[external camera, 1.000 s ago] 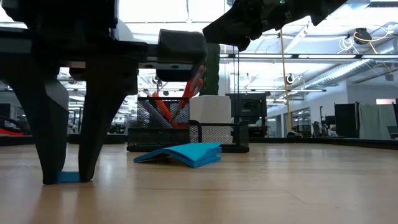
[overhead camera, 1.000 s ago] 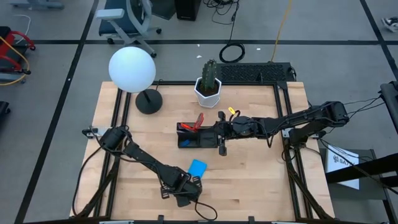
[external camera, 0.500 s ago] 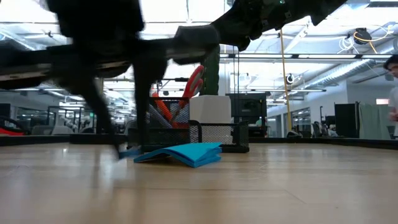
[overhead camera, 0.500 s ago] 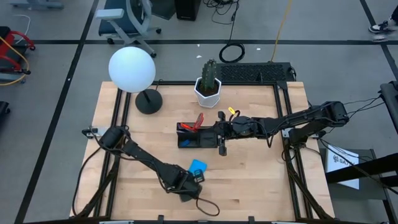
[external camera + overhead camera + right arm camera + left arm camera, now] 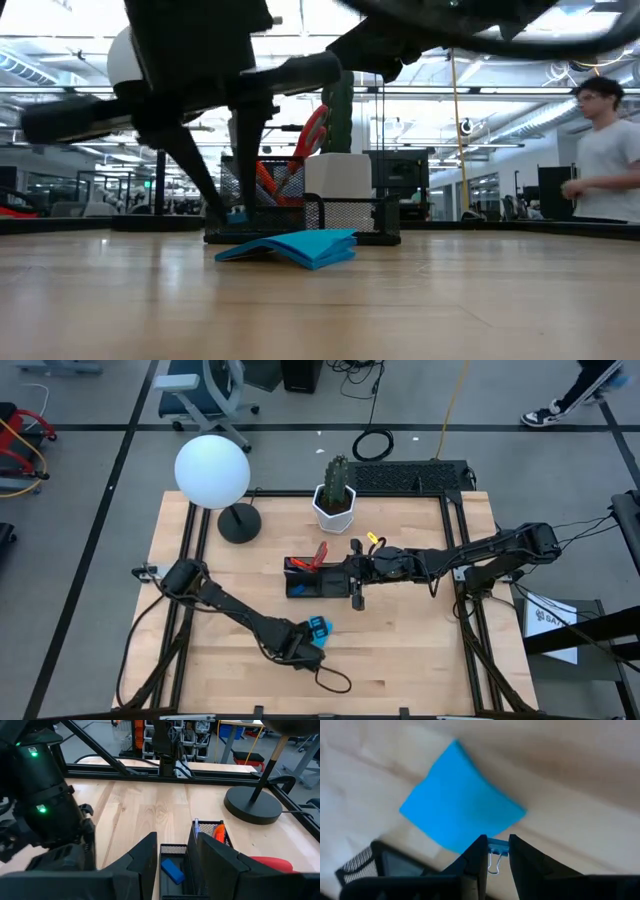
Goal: Pick and place office supplies into organizer
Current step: Put the blue binder clip into the black desk organizer
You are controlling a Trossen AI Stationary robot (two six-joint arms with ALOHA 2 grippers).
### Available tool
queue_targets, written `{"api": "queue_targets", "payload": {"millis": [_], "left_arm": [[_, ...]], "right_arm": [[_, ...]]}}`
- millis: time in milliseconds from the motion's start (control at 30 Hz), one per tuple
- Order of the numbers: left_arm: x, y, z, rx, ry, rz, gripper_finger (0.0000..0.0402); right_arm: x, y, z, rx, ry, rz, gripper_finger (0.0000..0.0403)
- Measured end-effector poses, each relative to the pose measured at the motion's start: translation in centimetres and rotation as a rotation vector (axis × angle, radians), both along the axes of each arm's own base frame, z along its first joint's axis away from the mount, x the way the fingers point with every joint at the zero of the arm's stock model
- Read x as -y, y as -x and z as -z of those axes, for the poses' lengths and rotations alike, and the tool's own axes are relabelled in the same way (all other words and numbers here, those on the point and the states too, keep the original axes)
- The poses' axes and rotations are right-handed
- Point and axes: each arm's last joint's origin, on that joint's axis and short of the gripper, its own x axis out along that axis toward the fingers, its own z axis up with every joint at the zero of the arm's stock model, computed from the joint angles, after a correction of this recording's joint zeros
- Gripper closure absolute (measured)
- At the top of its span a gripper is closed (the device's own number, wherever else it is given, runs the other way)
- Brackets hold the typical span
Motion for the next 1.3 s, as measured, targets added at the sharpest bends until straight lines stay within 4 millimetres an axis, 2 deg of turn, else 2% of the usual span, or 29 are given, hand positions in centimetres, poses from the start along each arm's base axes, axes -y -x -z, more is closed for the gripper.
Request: {"api": "queue_targets", "payload": {"millis": [600,1300], "left_arm": [[-3.4,-0.7,-0.4,0.025,-0.240,-0.071,0.0325],[-7.3,-1.6,-0.5,0.008,-0.321,-0.169,0.0325]], "right_arm": [[0.0,0.0,0.0,0.000,0.000,0.000,0.0273],[0.0,0.0,0.0,0.000,0.000,0.000,0.0273]]}}
